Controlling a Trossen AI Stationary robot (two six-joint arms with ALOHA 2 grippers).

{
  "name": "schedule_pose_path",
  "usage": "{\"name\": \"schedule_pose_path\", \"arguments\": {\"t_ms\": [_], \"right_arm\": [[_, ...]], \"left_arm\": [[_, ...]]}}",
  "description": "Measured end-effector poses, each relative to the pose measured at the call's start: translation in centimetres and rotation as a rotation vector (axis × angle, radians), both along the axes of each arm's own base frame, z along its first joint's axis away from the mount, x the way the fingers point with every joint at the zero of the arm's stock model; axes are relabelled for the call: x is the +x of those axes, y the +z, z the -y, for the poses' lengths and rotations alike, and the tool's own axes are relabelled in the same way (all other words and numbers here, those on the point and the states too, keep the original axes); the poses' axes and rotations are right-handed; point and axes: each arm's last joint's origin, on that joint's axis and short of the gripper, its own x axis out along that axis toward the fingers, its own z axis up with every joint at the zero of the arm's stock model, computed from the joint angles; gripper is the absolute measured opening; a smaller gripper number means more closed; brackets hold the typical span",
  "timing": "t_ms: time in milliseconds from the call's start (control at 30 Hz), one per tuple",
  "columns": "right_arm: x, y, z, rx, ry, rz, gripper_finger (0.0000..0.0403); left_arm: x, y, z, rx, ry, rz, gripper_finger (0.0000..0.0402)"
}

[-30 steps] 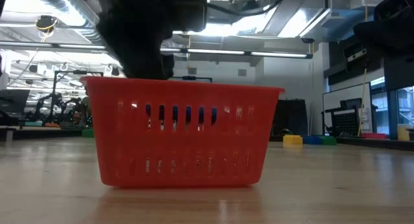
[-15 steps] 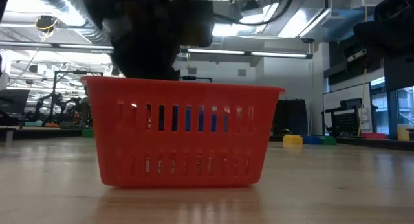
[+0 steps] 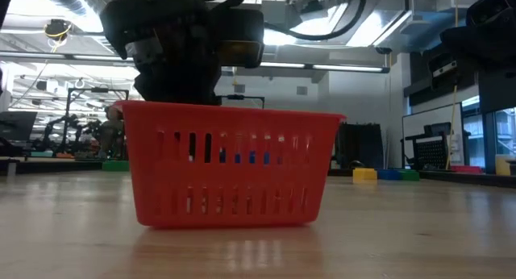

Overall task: Sort & place blocks by color
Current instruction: Put the top left blue game piece into the red bin, then put the top blue game piece into the red bin

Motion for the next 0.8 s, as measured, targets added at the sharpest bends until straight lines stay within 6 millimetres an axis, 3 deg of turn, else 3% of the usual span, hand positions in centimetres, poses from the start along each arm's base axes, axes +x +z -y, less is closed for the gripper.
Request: {"name": "schedule_pose_path", "arguments": {"t_ms": [567,667,800], "right_arm": [[0.0,0.0,0.0,0.000,0.000,0.000,0.0020],[0.0,0.0,0.0,0.000,0.000,0.000,0.0020],[0.0,0.0,0.0,0.000,0.000,0.000,0.0020]], "left_arm": [[0.5,0.3,-1.6,-0.111,0.019,-0.028,0.0169],[0.3,1.3,-2.3,-0.162,0.008,-0.032,0.0169],[-0.3,4.4,-3.5,-0.208,-0.038,0.028,0.0169]]}}
